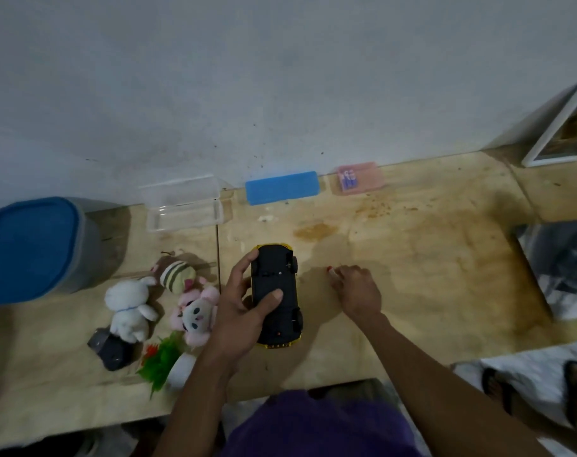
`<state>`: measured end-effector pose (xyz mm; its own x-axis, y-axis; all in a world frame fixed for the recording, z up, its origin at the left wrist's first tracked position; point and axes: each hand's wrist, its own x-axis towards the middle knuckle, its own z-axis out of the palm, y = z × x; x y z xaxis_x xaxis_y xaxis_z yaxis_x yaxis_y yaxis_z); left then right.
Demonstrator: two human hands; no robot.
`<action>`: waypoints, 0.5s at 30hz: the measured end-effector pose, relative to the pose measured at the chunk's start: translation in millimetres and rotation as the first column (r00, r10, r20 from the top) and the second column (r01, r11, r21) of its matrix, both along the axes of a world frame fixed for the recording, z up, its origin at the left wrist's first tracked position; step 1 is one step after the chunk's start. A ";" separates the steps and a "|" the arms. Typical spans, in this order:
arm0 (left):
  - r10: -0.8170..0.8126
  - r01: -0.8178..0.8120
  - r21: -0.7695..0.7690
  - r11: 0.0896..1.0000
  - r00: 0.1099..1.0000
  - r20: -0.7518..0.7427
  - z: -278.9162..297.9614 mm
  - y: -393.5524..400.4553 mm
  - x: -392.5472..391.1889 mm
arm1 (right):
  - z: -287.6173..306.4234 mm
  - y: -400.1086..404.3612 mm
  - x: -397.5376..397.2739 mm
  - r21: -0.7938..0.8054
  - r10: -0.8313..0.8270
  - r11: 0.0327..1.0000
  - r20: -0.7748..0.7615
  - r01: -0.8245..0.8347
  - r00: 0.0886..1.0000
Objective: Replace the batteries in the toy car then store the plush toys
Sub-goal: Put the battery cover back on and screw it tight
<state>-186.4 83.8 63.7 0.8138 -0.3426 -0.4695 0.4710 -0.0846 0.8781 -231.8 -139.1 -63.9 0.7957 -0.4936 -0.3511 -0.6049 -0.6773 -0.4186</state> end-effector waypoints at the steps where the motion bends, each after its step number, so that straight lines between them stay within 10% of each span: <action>1: 0.007 -0.007 0.008 1.000 1.000 -0.002 -0.4 2.3 -0.4 | -2.4 1.2 0.4 -0.005 -0.001 1.000 0.001 0.001 1.000; 10: 0.044 -0.045 -0.021 0.999 0.998 -0.049 4.3 11.5 -4.7 | 0.1 10.0 1.0 -0.022 -0.037 0.999 0.054 0.038 0.998; 15: 0.048 -0.050 -0.049 0.998 0.998 -0.040 10.8 18.2 -5.8 | 55.8 22.6 9.4 0.181 -0.184 0.975 0.358 0.126 0.915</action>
<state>-192.2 102.0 74.5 0.8117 -0.3265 -0.4844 0.5073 -0.0170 0.8616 -222.4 -116.4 -8.0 0.8007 -0.5857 -0.1260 -0.4785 -0.4986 -0.7228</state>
